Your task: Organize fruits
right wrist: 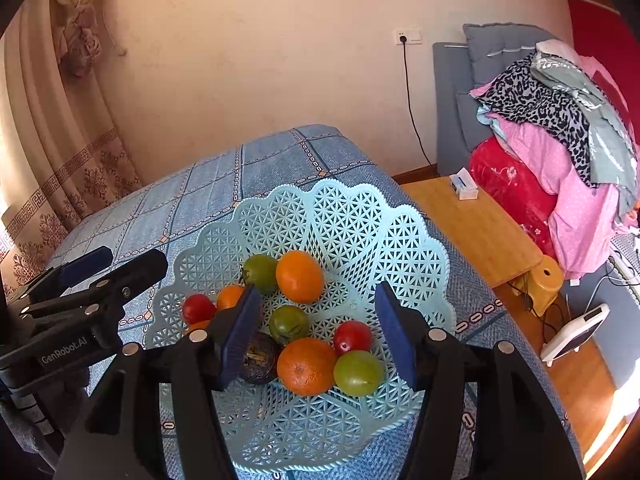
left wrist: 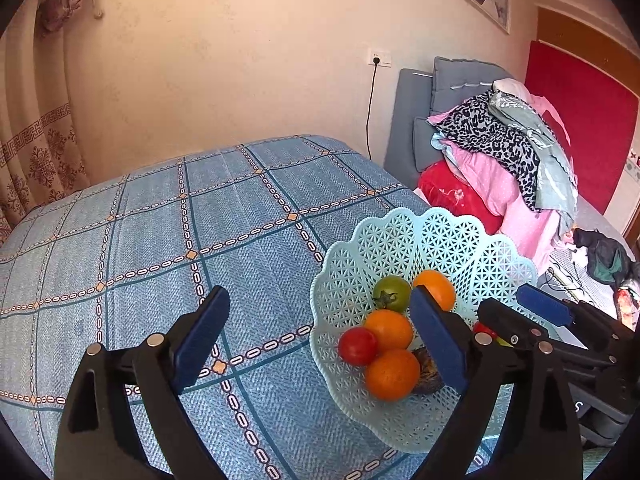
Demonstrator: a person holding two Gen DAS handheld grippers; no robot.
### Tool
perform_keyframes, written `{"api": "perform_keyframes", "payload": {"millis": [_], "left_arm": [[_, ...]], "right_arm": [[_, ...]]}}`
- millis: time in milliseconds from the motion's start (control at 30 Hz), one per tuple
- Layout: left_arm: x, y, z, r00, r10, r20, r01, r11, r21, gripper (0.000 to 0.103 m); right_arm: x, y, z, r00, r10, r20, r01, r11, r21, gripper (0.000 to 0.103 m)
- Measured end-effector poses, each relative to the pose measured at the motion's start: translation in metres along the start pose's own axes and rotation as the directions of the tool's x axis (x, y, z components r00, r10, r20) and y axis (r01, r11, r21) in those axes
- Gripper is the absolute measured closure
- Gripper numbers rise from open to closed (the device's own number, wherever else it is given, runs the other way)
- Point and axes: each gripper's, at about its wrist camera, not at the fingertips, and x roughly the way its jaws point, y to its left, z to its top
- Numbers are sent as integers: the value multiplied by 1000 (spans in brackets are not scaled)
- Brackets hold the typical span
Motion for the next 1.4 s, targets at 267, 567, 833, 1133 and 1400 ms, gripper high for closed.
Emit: {"api": "perform_keyframes", "payload": {"millis": [267, 567, 833, 1133, 1400], "left_arm": [[-8, 4, 1, 997, 71, 29, -71, 997, 8, 3], [-26, 4, 6, 988, 136, 75, -138, 990, 27, 3], [-40, -2, 8, 981, 168, 94, -174, 982, 66, 3], [-53, 2, -1, 978, 181, 106, -189, 979, 76, 3], [-50, 15, -19, 976, 193, 100, -200, 977, 69, 3]], "right_arm": [[-15, 3, 2, 994, -85, 72, 88, 995, -39, 12], [-25, -3, 1, 989, -127, 77, 130, 991, -26, 5], [-40, -3, -4, 981, -168, 100, 175, 983, -57, 5], [-53, 11, -12, 966, -209, 153, 230, 965, -128, 5], [-56, 14, -15, 961, -222, 165, 243, 962, -123, 5]]}}
